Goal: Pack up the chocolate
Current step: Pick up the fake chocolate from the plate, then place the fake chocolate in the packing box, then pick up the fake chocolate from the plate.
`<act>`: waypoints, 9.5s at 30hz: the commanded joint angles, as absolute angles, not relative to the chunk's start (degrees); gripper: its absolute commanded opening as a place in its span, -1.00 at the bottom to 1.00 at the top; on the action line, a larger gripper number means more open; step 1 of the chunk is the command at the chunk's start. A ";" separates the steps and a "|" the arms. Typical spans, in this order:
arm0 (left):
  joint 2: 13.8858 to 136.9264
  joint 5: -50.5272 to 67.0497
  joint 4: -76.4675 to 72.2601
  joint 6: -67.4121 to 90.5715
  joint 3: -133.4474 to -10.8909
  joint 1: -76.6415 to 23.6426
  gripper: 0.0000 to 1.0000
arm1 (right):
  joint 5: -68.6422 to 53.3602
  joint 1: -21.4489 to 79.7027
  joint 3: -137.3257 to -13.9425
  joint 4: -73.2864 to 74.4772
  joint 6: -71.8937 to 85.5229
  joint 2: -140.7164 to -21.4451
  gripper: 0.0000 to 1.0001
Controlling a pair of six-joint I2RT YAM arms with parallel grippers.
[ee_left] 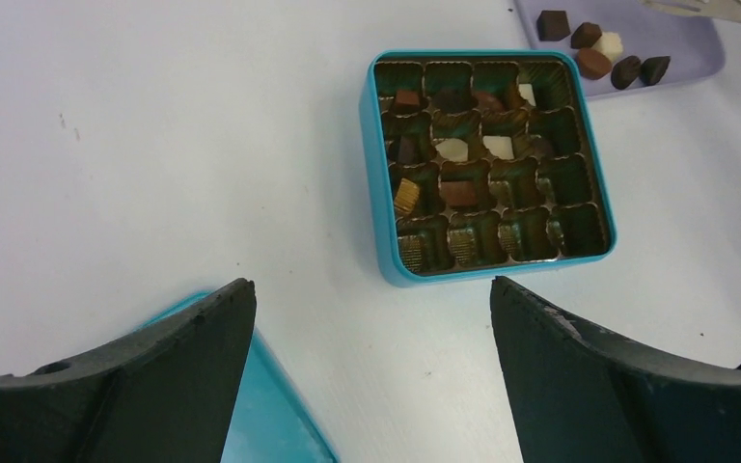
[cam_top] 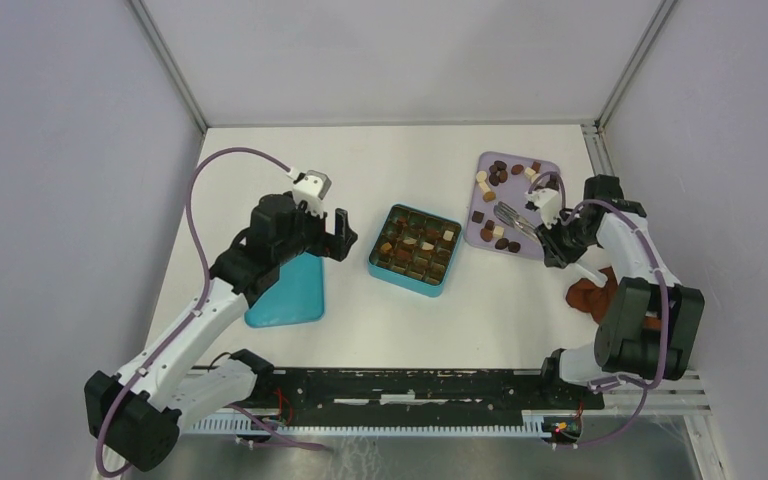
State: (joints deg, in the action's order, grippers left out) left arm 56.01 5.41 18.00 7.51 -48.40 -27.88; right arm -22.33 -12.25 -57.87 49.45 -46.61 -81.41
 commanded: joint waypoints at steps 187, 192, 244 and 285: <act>53.52 1.60 16.92 4.61 -47.07 -27.68 0.92 | -26.43 2.12 -71.56 59.61 -45.87 -83.37 -0.18; 53.49 1.72 16.92 4.68 -47.11 -27.64 0.92 | -23.56 -4.22 -70.07 59.94 -49.04 -84.77 -0.18; 54.25 1.55 17.31 4.68 -47.04 -27.40 0.92 | -15.89 -5.19 -78.09 58.04 -51.69 -104.94 -0.04; 54.27 1.88 17.31 4.71 -47.02 -27.42 0.91 | -15.09 -4.44 -79.12 56.07 -46.47 -101.82 -1.00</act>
State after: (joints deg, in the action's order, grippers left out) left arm 54.48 0.62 17.91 6.31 -46.78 -27.70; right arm -13.39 -3.68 -76.93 55.37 -46.52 -105.86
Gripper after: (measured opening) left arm 0.958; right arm 0.340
